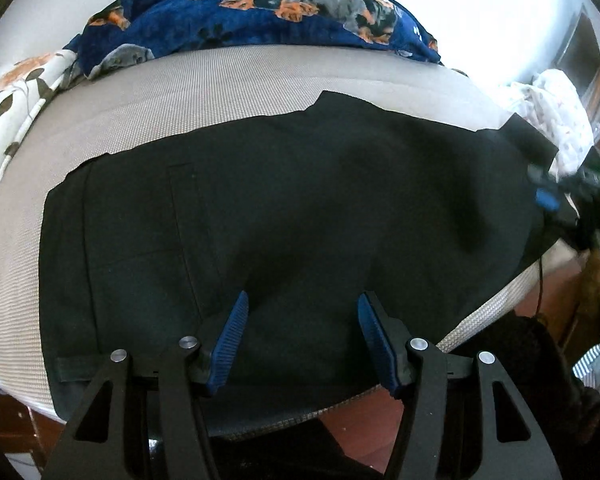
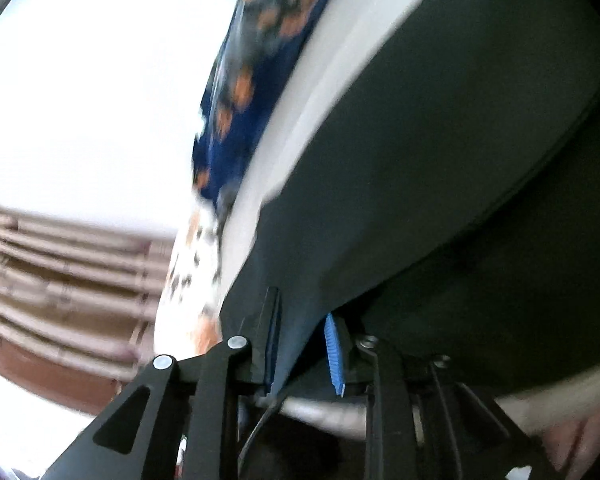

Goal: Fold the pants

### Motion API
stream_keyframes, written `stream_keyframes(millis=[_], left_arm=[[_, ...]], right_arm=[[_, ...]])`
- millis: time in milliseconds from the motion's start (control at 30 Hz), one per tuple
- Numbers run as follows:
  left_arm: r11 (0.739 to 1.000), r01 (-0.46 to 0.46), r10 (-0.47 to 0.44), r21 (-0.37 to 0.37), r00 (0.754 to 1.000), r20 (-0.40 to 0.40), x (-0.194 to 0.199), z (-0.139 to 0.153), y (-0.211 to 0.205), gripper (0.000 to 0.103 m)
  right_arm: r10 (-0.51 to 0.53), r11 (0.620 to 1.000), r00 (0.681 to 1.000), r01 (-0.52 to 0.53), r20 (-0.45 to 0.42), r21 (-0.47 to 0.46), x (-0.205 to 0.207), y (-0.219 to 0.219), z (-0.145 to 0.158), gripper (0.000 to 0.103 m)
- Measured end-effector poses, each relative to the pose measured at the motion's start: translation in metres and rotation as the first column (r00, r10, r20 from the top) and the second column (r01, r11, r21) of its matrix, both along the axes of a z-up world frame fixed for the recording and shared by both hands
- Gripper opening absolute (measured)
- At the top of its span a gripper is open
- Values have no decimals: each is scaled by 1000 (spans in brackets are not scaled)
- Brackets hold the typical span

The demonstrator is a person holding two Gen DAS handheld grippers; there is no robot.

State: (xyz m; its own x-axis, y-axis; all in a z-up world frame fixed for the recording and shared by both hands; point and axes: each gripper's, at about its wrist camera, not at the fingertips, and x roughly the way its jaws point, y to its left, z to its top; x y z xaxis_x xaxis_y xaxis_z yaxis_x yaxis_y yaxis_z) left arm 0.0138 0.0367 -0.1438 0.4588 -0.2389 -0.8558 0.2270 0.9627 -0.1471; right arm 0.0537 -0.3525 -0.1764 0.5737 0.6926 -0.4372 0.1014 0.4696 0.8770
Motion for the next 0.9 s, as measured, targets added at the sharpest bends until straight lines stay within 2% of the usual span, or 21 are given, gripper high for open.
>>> stream_keyframes(millis=[100, 200, 267, 333, 400, 467, 533, 600, 633, 733, 833, 900], left_arm=[[1000, -8, 8, -3, 1000, -4, 0, 0, 2, 59], [1000, -12, 12, -2, 1000, -9, -2, -1, 4, 59], [1000, -20, 20, -6, 1000, -16, -1, 0, 3, 59], [1000, -25, 25, -3, 1000, -19, 1, 0, 2, 59], [1000, -29, 29, 2, 999, -22, 2, 0, 1, 59], [999, -31, 32, 4, 999, -25, 3, 0, 1, 59], [999, -31, 32, 12, 999, -27, 4, 0, 0, 59], [999, -28, 29, 23, 999, -28, 4, 0, -2, 59], [999, -28, 29, 27, 999, -29, 5, -1, -2, 59], [999, -30, 31, 25, 999, -38, 6, 0, -2, 59], [999, -35, 35, 6, 998, -54, 8, 1, 1, 59], [999, -37, 36, -10, 997, -65, 9, 2, 5, 59]], right_arm=[[-166, 985, 985, 168, 36, -50, 9, -72, 2, 22], [-317, 945, 948, 318, 25, -78, 18, -142, -1, 22], [-373, 927, 928, 373, 21, -39, 23, -179, -4, 23], [-409, 911, 912, 409, 13, -48, 28, -201, -3, 23], [-420, 907, 907, 421, 33, -27, 33, -216, 0, 24], [-420, 907, 906, 421, 43, -10, 40, -224, 4, 34], [-419, 907, 906, 421, 57, -18, 43, -231, 8, 36], [-432, 897, 900, 435, 53, -74, 45, -235, 13, 29], [-435, 894, 899, 438, 47, -93, 45, -236, 15, 7], [-472, 868, 880, 474, 50, -146, 34, -233, 24, 5], [-504, 840, 859, 512, 92, -179, 5, -244, 38, 5], [-527, 826, 845, 534, 90, -182, -17, -256, 43, 5]])
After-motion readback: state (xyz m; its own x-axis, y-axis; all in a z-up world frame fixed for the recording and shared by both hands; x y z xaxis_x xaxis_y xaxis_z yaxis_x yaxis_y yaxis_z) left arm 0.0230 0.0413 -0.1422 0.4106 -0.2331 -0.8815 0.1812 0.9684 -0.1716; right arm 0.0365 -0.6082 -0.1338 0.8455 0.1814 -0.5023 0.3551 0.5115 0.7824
